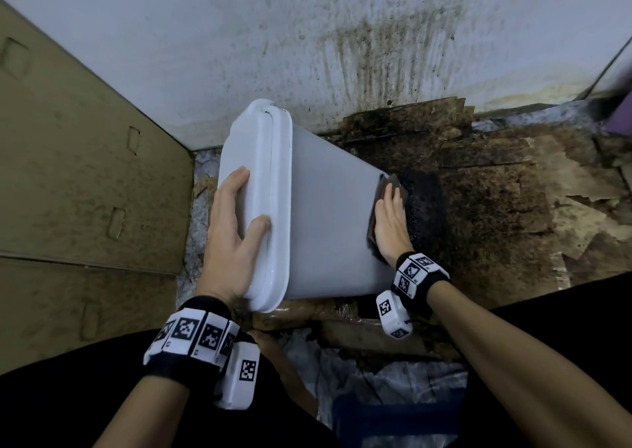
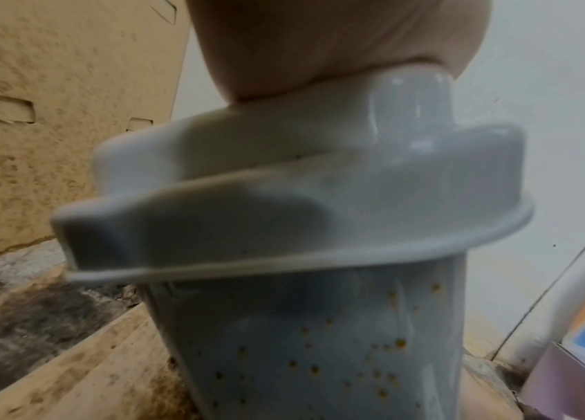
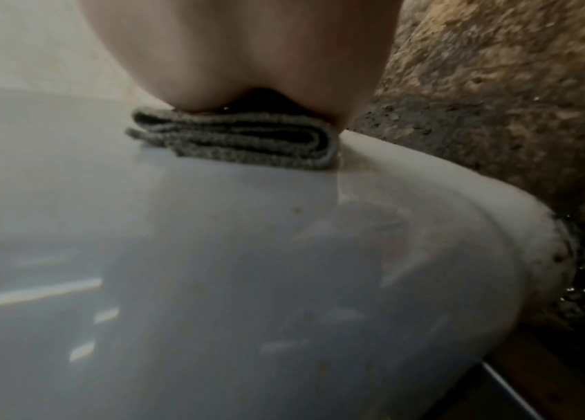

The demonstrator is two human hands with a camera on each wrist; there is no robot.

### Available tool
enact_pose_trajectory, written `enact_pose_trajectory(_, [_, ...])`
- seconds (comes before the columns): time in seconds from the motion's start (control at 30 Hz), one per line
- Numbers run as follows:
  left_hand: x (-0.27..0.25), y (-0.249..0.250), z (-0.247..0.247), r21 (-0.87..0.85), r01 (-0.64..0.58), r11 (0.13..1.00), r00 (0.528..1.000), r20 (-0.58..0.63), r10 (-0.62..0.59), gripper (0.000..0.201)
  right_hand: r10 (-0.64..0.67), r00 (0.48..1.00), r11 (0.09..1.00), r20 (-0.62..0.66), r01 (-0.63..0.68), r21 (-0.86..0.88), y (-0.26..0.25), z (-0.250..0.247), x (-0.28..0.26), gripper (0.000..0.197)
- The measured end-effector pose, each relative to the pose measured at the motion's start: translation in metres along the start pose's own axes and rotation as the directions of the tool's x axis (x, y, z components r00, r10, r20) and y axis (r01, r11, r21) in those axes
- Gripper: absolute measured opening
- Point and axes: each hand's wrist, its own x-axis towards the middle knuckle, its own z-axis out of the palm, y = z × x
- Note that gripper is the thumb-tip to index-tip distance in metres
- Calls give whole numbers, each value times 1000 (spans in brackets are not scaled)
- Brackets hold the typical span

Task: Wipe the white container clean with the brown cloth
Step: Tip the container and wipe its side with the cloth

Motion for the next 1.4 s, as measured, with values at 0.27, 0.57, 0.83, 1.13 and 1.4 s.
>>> enact_pose_trajectory(0.27, [2, 0, 2, 31, -15, 999, 1000, 4, 15, 65, -63, 998, 959, 2, 60, 278, -61, 1, -12, 55])
enact_pose_trajectory(0.57, [2, 1, 3, 46, 1, 999, 1000, -12, 0, 63, -322, 946, 887, 32, 290, 359, -139, -22, -4, 55])
enact_pose_trajectory(0.83, [0, -4, 1, 33, 13, 999, 999, -31, -12, 65, -354, 934, 906, 35, 334, 261, -131, -9, -11, 57])
enact_pose_trajectory(1.13, [2, -3, 3, 36, -13, 999, 1000, -23, 14, 65, -368, 930, 905, -17, 362, 224, -102, -7, -35, 55])
enact_pose_trajectory(1.4, [5, 5, 9, 46, -49, 998, 999, 4, 49, 66, -29, 999, 989, 41, 23, 144, -19, -15, -6, 62])
